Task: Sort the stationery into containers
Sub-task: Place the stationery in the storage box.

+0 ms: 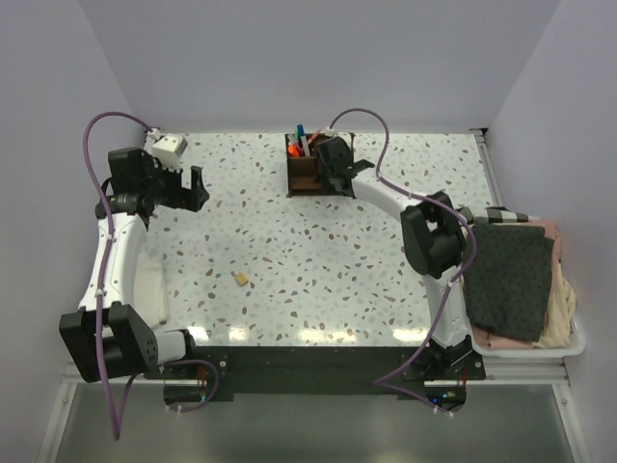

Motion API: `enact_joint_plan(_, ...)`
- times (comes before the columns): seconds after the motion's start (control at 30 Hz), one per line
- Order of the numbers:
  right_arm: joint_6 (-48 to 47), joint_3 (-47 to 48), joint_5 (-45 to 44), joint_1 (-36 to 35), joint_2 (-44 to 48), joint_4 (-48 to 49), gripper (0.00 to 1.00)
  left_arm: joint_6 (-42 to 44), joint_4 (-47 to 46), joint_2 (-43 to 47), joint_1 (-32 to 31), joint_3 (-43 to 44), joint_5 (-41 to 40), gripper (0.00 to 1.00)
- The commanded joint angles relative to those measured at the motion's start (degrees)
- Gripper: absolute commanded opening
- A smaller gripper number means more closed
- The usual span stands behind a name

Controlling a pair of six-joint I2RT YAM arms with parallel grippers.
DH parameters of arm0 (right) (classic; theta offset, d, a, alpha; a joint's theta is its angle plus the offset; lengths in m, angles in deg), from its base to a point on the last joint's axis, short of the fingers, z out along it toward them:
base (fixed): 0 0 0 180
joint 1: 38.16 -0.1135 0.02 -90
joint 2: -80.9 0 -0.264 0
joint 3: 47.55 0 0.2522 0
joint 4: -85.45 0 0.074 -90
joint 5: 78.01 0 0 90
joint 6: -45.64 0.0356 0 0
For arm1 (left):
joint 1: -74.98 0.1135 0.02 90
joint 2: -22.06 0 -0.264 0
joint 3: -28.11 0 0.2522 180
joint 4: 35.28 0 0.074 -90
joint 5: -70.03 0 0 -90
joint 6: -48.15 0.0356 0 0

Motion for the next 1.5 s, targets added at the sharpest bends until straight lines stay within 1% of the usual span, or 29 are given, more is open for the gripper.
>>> enact_joint_plan(0.0,-1.3,4.5,-3.1,1.0,-0.7,3.3,0.0,-0.9,-2.2,0.0,0.0,0.6,-0.1,1.0)
enact_joint_plan(0.5,-3.3,4.6,-5.3,1.4,-2.3,5.5,0.0,-1.2,-2.4,-0.5,0.1,0.7,0.7,1.0)
enact_joint_plan(0.53,-3.3,4.6,-5.2,1.3,-2.3,5.4,0.02,-1.2,-2.3,-0.4,0.0,0.7,0.7,1.0)
enact_joint_plan(0.57,-3.4,4.5,-4.9,1.3,-2.3,5.5,0.06,-1.2,-2.3,-0.4,0.1,0.7,0.7,1.0)
enact_joint_plan(0.6,-3.3,4.1,-4.7,1.3,-2.3,5.5,0.13,-1.2,-2.3,-0.3,0.0,0.6,0.7,1.0)
enact_joint_plan(0.63,-3.2,4.1,-4.8,1.3,-2.2,5.5,0.29,-1.2,-2.3,-0.3,0.1,0.6,0.7,1.0)
enact_joint_plan(0.73,-3.2,3.8,-5.0,1.3,-1.7,5.5,0.47,-1.3,-2.4,-0.1,0.0,0.3,0.8,1.0)
enact_joint_plan(0.8,-3.0,3.4,-5.2,1.3,-1.1,5.2,0.52,-1.5,-2.6,0.1,0.0,0.0,0.9,1.0)
enact_joint_plan(0.83,-3.0,3.2,-5.4,1.3,-0.4,5.2,0.56,-1.5,-2.6,0.2,0.0,-0.1,1.0,1.0)
enact_joint_plan(0.87,-3.0,3.0,-5.3,1.3,-0.2,5.0,0.59,-1.6,-2.7,0.3,0.1,-0.2,0.9,1.0)
enact_joint_plan(1.0,-2.4,1.3,-4.9,1.3,2.0,4.0,0.6,-1.6,-2.9,0.9,0.1,-0.8,1.1,1.0)
enact_joint_plan(1.13,0.0,-1.7,-2.2,1.0,5.8,1.6,0.59,-1.6,-2.7,1.6,0.1,-1.0,1.4,1.0)
enact_joint_plan(1.27,2.2,-6.8,3.6,0.2,12.2,-0.1,0.58,-1.6,-2.4,2.8,0.0,-2.0,1.7,1.0)
enact_joint_plan(1.3,2.2,-9.6,5.5,0.0,13.3,-0.2,0.57,-1.5,-2.3,3.2,0.0,-2.7,1.9,1.0)
enact_joint_plan(1.33,1.5,-10.9,8.4,-0.8,14.2,0.4,0.54,-1.3,-1.9,3.6,0.1,-3.0,1.5,1.0)
enact_joint_plan(1.4,-0.1,-15.3,16.5,-1.9,16.5,1.7,0.43,-1.0,-1.7,4.8,0.0,-4.1,1.0,1.0)
enact_joint_plan(1.47,-0.8,-18.5,16.2,-6.0,17.7,2.3,0.45,-0.7,-1.3,6.0,0.0,-4.6,-0.4,1.0)
